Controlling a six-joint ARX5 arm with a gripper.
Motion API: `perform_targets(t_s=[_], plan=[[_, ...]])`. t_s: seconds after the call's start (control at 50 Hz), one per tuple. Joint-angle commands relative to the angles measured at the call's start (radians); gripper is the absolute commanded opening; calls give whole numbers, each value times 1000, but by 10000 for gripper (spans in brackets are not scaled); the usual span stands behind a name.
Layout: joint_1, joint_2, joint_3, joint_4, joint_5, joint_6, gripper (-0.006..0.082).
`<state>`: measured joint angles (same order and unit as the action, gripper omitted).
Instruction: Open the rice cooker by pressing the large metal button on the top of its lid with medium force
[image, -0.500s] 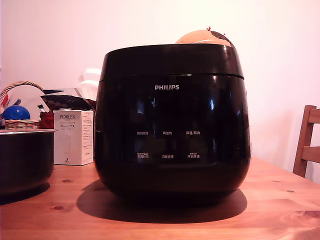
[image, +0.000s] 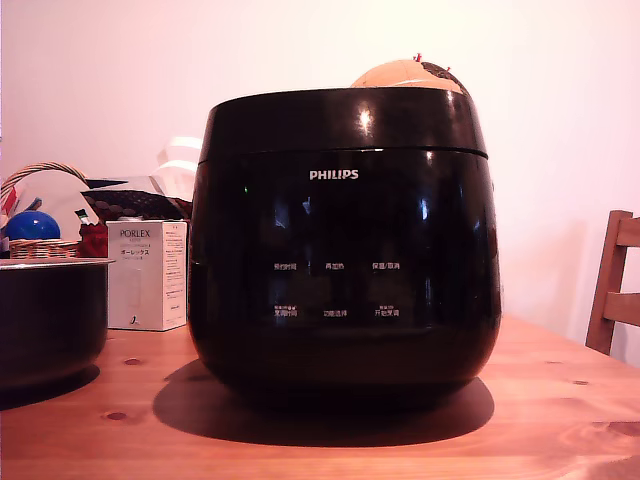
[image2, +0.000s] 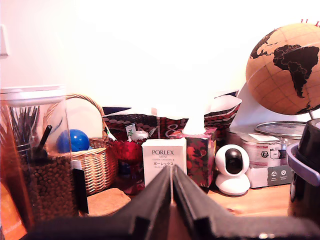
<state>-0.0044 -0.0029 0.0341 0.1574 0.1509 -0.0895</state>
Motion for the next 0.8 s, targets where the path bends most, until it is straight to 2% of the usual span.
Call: perform_targets(t_s=[0.0,0.04,0.06,0.16,0.2,0.22,0.26,0.42,0.54,0.64,0.78], plan=[[2,1,-9,16,15,-91,-19],[2,1,-2,16,27,-91,-19],[2,1,1,16,31,-185,-19],[2,1,29,6,78,-238,-19],[2,2,48,-13,147,-281,-19],[2,2,62,-13,147,-281,-19],[2,4,89,-58,229,-301,-19],[0,51,207,-213,455,-306,-19],[-9,135,286,-286,577,-298,-19],[-23,214,335,-290,626,-274,-19],[-56,322,389,-283,630,-170,-19]])
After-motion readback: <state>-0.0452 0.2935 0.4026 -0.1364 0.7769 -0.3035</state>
